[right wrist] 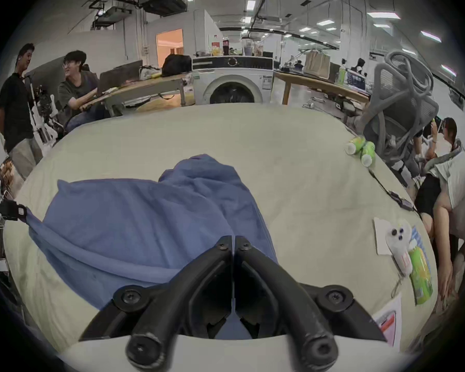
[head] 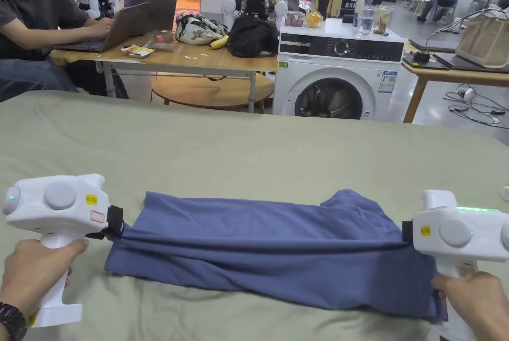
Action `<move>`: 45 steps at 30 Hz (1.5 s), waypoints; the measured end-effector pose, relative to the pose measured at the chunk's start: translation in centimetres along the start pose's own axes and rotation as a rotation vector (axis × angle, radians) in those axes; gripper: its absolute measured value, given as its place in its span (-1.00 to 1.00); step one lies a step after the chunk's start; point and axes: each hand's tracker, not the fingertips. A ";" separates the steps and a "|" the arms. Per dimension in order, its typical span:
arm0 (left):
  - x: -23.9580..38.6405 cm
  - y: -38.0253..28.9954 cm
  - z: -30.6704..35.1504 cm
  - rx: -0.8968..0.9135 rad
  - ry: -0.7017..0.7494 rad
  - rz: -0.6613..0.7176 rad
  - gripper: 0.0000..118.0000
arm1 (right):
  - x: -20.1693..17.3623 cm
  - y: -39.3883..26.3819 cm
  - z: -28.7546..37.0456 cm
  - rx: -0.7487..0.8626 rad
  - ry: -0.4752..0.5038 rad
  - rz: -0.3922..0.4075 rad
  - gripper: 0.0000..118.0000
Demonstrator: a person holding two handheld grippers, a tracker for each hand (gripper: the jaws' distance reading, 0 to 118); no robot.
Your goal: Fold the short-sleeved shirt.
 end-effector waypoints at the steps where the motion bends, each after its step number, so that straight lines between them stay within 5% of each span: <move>1: 0.2 0.0 -0.7 -0.014 0.002 -0.007 -0.97 | -0.1 -0.1 -0.8 -0.013 -0.012 0.019 -1.00; 10: 0.6 0.4 -3.6 -0.053 0.005 0.003 -0.96 | -0.6 -1.2 -3.1 -0.032 -0.038 0.033 -1.00; 15: 0.7 -0.1 -1.6 0.036 -0.017 0.008 -0.20 | -1.9 -1.5 0.1 0.086 -0.048 0.002 -0.28; 20: 2.0 -2.0 2.3 0.224 -0.123 -0.019 -0.17 | -4.4 -3.3 4.1 0.201 -0.003 -0.025 -0.26; 22: 3.1 -3.7 4.0 0.296 -0.130 -0.064 -0.18 | -6.1 -4.6 5.8 0.261 0.001 -0.017 -0.35; 25: 5.1 -6.7 5.9 0.430 -0.105 -0.129 -0.30 | -8.3 -6.2 8.0 0.331 -0.002 -0.013 -0.96; 26: 5.6 -7.5 6.2 0.444 -0.082 -0.131 -0.54 | -8.9 -6.6 8.5 0.352 -0.006 -0.017 -1.00; 27: 6.3 -8.3 6.5 0.460 -0.065 -0.135 -0.98 | -9.5 -7.0 9.1 0.373 0.007 -0.019 -1.00; 35: 5.5 -10.3 6.1 0.408 0.035 -0.151 -1.00 | -10.8 -8.3 10.3 0.398 0.009 0.003 -1.00; 45: -1.1 -3.9 2.5 0.023 -0.012 -0.009 -1.00 | -9.2 -9.0 9.0 0.342 -0.021 0.038 -1.00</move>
